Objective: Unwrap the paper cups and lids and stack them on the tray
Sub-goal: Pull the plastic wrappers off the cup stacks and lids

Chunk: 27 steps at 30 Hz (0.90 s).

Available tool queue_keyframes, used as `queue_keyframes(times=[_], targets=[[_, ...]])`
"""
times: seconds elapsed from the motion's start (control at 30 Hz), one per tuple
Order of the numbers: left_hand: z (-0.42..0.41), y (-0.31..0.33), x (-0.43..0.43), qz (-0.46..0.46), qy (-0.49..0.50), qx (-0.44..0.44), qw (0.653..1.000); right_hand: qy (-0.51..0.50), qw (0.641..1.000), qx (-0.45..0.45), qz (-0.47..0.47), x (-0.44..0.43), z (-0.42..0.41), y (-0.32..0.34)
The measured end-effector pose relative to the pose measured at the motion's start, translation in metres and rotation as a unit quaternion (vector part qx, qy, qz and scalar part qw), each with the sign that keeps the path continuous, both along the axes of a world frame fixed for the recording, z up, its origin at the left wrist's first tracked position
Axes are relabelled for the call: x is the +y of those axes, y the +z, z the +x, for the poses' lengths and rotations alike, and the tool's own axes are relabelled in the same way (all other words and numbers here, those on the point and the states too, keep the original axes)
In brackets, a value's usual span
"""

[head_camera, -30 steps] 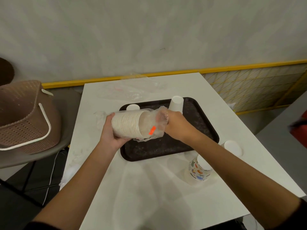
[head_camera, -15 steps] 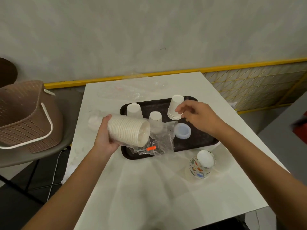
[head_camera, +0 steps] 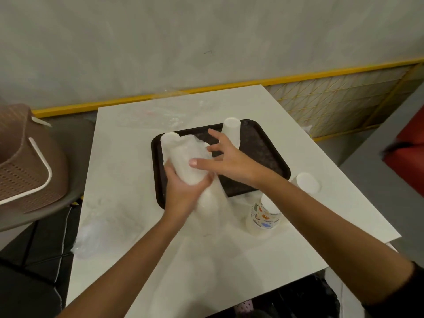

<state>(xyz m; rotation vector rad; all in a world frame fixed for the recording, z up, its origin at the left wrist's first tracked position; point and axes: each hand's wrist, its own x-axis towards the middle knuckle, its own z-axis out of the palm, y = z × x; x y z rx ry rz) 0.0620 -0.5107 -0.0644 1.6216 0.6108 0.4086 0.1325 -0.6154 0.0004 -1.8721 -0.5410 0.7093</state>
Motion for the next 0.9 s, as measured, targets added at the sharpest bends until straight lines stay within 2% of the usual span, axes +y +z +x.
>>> queue_keyframes(times=[0.13, 0.37, 0.53, 0.6, 0.67, 0.8, 0.9], targets=[[-0.01, -0.007, -0.025, 0.052, -0.085, -0.037, 0.994, 0.015, 0.995, -0.097, -0.029, -0.016, -0.009, -0.006], [-0.019, -0.017, -0.034, 0.074, -0.177, -0.047, 0.98, -0.01, 0.992, -0.125, -0.006, -0.042, -0.019, -0.016], [-0.019, -0.019, -0.027, 0.044, -0.214, -0.051, 0.975, 0.017, 0.954, -0.299, -0.017, -0.046, -0.013, -0.009], [-0.02, -0.016, -0.024, 0.044, -0.227, -0.05, 0.972, 0.035, 0.941, -0.337, -0.019, -0.044, -0.013, -0.007], [-0.021, -0.011, -0.022, 0.041, -0.244, -0.043, 0.968, 0.041, 0.942, -0.333, 0.0, -0.041, -0.013, -0.003], [-0.022, -0.006, -0.018, 0.03, -0.269, -0.017, 0.963, 0.028, 0.976, -0.213, 0.036, -0.037, -0.014, 0.008], [-0.022, -0.007, -0.017, 0.005, -0.262, -0.016, 0.965, 0.024, 0.982, -0.177, 0.064, -0.031, -0.014, 0.017]])
